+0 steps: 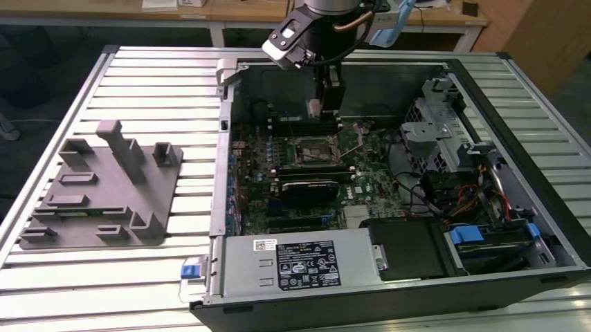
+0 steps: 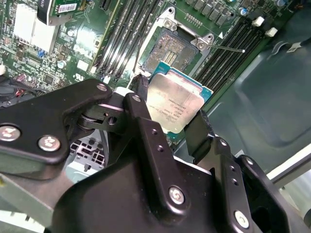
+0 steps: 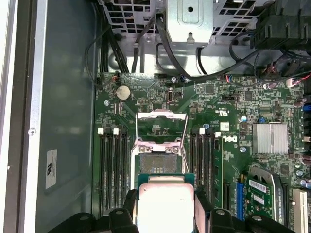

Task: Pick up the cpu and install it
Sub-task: 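Place the cpu into insertion slot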

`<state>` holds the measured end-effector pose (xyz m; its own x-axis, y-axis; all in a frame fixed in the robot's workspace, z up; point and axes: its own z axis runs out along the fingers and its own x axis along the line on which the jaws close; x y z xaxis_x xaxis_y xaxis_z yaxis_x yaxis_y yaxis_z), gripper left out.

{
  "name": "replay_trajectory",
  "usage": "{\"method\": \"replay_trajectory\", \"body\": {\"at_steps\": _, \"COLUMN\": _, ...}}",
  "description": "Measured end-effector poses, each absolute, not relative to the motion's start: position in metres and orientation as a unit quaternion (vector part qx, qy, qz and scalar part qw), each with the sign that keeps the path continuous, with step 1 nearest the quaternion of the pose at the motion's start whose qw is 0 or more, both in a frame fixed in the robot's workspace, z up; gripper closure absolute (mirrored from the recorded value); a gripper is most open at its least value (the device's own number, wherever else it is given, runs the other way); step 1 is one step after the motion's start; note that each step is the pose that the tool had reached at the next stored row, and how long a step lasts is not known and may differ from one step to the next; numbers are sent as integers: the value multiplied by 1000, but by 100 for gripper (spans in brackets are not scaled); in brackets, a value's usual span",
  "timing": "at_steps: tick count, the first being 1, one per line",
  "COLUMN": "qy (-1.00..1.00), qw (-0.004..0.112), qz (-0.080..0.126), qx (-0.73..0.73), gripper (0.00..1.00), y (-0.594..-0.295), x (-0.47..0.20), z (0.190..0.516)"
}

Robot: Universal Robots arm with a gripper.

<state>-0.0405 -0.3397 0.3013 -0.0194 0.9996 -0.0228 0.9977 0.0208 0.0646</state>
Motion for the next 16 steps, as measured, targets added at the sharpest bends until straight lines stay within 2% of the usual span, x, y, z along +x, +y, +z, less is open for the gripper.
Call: {"method": "replay_trajectory", "body": {"at_steps": 16, "qy": 714, "qw": 31, "qz": 15, "qx": 700, "gripper": 45, "y": -340, "x": -40, "z": 293}}
